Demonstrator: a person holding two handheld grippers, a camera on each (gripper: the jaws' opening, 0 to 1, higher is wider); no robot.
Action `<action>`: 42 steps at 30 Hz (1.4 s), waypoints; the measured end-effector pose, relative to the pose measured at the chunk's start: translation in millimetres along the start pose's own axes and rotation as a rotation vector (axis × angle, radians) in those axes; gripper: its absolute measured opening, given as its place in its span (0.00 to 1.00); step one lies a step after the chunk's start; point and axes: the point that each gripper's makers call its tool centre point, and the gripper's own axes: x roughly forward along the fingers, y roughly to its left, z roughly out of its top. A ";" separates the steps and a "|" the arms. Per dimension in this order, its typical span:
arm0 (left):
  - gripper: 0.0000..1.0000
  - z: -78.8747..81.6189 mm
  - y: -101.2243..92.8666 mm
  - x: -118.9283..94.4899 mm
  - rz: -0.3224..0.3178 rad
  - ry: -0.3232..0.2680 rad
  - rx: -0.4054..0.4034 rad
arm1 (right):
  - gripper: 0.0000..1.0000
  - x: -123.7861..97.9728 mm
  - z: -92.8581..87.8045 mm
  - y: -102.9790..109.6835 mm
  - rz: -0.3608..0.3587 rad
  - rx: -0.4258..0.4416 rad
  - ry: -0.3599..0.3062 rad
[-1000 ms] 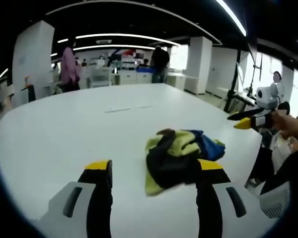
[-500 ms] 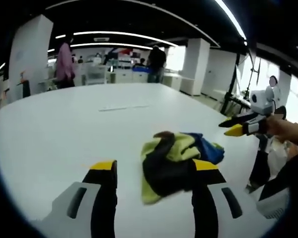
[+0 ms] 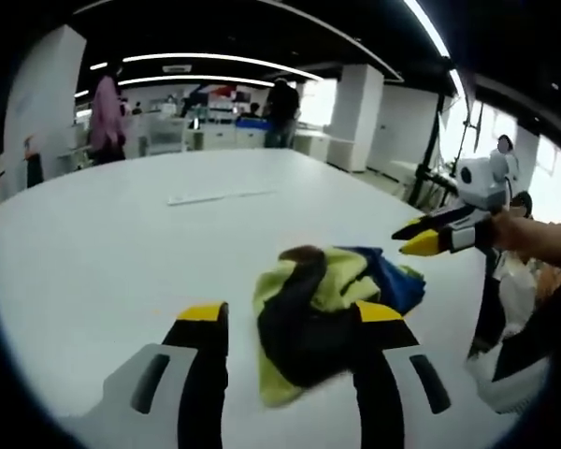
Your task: Fold the garment on the visible template until the final outline fits inside the template.
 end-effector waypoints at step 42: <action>0.05 -24.5 7.0 36.3 -0.009 0.092 0.029 | 0.00 25.9 -17.1 -18.8 -0.149 -0.042 0.132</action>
